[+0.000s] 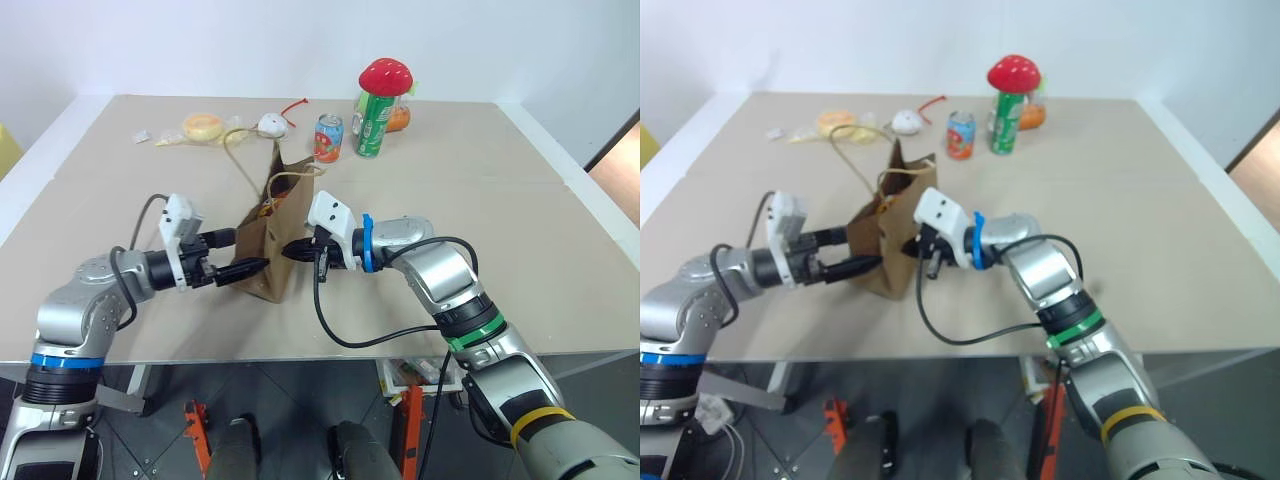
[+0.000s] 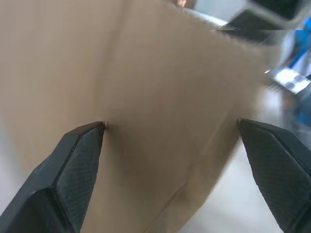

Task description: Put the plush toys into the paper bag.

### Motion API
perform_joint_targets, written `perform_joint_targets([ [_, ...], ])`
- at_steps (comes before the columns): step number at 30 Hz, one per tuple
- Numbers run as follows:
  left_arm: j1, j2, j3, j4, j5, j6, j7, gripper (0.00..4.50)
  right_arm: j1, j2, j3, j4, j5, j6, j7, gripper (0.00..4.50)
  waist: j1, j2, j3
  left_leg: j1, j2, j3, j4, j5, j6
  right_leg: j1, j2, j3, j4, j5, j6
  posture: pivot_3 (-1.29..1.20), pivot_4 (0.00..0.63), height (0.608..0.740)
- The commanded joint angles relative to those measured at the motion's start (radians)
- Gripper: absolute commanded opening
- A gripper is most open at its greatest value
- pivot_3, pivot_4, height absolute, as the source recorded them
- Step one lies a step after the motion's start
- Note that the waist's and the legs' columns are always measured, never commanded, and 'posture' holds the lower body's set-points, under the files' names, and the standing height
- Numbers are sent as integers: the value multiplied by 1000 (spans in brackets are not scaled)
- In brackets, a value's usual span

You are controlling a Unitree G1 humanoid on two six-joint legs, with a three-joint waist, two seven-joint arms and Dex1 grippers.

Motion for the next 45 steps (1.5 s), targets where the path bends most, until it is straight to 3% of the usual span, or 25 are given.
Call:
perform_joint_targets([
  [1, -14, 17, 35, -126, -127, 88, -12, 4500, -5, -7, -23, -37, 2, -6, 4, 69, 0, 0, 0, 0, 0, 0, 0, 0, 0, 0, 0, 0, 0, 0, 0, 0, 150, 740],
  [5, -13, 96, 66, -143, -195, 144, -70, 4500, -5, -10, -18, -34, -1, -11, 6, 69, -4, 0, 0, 1, 1, 0, 0, 0, 0, 0, 1, 0, 0, 0, 0, 0, 150, 740],
  [11, -64, 157, 55, -65, -138, 110, -84, 4500, -10, -5, -22, -27, 1, -13, 2, 69, -2, 0, 0, 1, 0, -1, 0, 0, 0, 0, 0, 0, 0, -2, -4, 0, 150, 740],
  [15, -74, 136, -10, -38, -31, 57, -32, 4500, -8, -8, -27, -35, 3, -6, 0, 69, 0, 0, 0, 1, 0, 0, 0, 0, 0, 1, 0, 0, 0, -2, -4, 0, 150, 740],
  [26, -42, 43, -43, -165, -34, 164, 155, 4500, 7, -26, -32, -66, 6, 13, -4, 69, 0, 0, 0, 1, 0, 0, 0, 0, 0, 0, 0, 0, 0, -2, -1, 0, 150, 740],
  [39, -11, 64, -170, -236, 165, 109, 252, 4500, 8, -27, -28, -63, 3, 11, -5, 69, 0, 0, 0, 1, 0, 0, 0, 0, 0, 1, 0, 0, 0, -2, -3, 0, 150, 740],
  [43, -31, 33, -146, -205, 169, 99, 270, 4500, 10, -29, -27, -66, 1, 14, -4, 69, 1, 0, 0, 1, 0, 0, 0, 0, 0, 1, 0, 0, 0, -2, -3, 0, 150, 740],
  [44, -40, 27, -135, -195, 165, 99, 272, 3888, 11, -30, -26, -67, 1, 14, -5, 0, 0, 0, 0, 1, 0, 0, 0, 0, 0, 1, 0, 0, 0, -2, -3, 0, 150, 740],
  [45, -46, 22, -126, -187, 163, 100, 273, 3644, 11, -31, -27, -67, 1, 15, -5, 0, 0, 0, 0, 1, 0, 0, 0, 0, 0, 0, 0, 0, 0, -2, -3, 0, 150, 740],
])
